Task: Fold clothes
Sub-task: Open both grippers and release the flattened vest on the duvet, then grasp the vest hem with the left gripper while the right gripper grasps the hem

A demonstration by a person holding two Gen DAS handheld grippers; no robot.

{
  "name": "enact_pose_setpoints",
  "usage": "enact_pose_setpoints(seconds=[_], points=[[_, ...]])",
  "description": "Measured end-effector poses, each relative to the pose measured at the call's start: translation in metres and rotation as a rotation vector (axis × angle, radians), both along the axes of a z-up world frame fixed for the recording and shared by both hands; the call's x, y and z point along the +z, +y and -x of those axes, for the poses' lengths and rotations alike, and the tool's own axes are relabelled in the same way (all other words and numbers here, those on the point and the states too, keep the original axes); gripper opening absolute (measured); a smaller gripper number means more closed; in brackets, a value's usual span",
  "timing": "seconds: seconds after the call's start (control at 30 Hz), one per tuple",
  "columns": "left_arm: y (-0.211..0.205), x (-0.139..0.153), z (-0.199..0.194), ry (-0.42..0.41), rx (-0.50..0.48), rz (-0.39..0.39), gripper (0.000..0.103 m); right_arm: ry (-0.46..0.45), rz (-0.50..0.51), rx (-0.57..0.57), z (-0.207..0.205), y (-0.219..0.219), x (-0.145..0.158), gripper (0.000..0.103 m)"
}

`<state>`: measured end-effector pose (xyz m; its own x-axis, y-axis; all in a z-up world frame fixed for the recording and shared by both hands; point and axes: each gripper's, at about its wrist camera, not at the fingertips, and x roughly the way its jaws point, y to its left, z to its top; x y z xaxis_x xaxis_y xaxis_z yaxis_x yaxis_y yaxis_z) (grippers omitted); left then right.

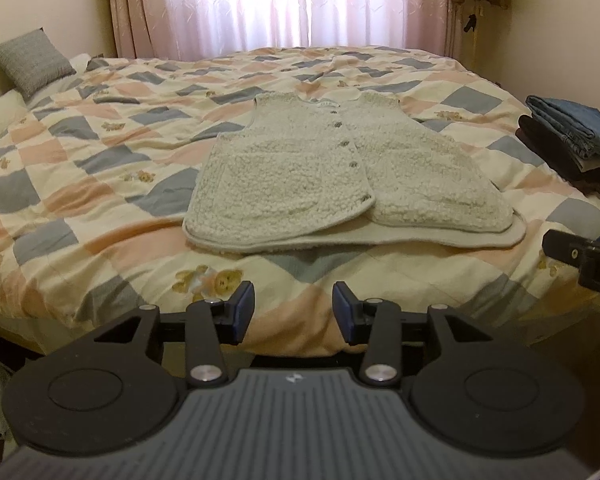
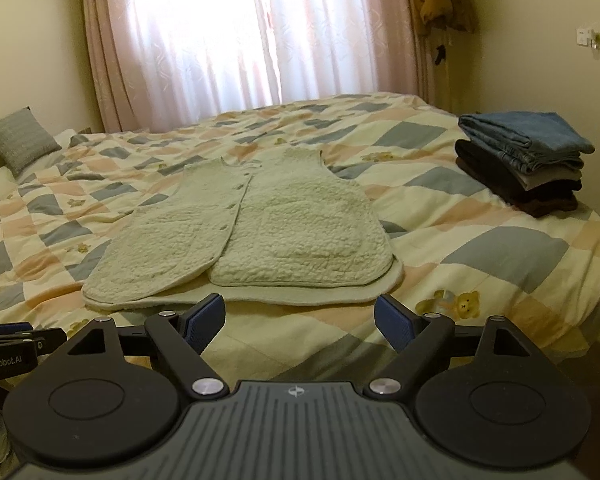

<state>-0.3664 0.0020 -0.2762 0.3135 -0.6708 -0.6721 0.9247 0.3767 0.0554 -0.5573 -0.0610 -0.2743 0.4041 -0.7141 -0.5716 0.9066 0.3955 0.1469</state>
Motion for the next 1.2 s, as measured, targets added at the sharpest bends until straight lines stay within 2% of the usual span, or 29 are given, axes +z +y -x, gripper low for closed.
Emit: enact_pose_setpoints(seconds=[0.63, 1.2], points=[[-0.069, -0.023, -0.040, 0.053, -0.004, -0.082, 0.038, 0.085, -0.066, 0.008, -0.042, -0.073, -0.013, 0.085], [-0.124, -0.045, -0.082, 0.091, 0.012, -0.139, 0.041, 0.120, -0.148, 0.022, -0.072, -0.129, -0.038, 0.085]])
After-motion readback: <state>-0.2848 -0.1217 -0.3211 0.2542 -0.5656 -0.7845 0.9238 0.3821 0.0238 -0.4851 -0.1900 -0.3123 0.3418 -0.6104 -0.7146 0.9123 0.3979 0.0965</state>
